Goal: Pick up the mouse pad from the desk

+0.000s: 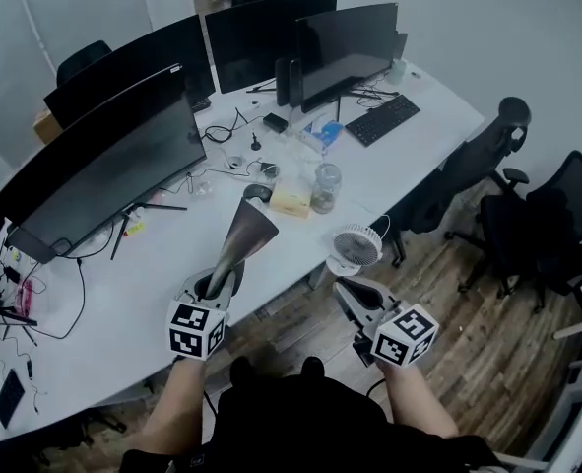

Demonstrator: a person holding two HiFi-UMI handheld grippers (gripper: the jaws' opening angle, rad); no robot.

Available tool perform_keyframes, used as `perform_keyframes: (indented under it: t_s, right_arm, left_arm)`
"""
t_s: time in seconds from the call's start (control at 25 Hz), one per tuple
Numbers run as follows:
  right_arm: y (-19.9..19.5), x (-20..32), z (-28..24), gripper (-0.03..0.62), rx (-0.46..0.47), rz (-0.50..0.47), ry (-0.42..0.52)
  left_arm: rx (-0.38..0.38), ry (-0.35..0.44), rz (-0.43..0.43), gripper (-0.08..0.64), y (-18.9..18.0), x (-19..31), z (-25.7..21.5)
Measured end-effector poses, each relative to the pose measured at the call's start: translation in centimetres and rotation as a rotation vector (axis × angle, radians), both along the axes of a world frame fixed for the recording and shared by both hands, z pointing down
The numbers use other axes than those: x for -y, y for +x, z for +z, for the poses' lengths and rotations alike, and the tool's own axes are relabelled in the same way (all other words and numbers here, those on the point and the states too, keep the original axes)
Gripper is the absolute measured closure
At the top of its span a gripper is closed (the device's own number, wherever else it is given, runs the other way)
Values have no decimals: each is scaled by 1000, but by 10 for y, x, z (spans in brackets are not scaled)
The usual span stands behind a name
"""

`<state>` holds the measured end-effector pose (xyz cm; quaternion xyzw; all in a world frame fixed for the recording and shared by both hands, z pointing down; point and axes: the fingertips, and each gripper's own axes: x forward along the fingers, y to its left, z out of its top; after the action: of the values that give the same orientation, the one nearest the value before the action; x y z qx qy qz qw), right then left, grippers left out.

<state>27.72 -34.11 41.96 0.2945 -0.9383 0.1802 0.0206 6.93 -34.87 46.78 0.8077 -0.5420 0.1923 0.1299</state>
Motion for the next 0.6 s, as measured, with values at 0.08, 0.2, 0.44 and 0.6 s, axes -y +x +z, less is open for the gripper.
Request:
perform_keyframes:
  t_s: [0.08, 0.2, 0.44, 0.6]
  right_arm:
    - [12, 2, -1, 574, 0, -24, 4]
    - [24, 9, -9, 575, 7, -52, 23]
    - [35, 22, -22, 585, 22, -78, 74]
    - [30, 26, -33, 588, 18, -71, 108]
  left_arm:
    - [2, 19, -20, 511, 13, -7, -9]
    - [4, 37, -51, 511, 24, -17, -20]
    - [-9, 47, -129, 511, 23, -34, -34]
    - [-15, 75, -156, 511, 15, -40, -49]
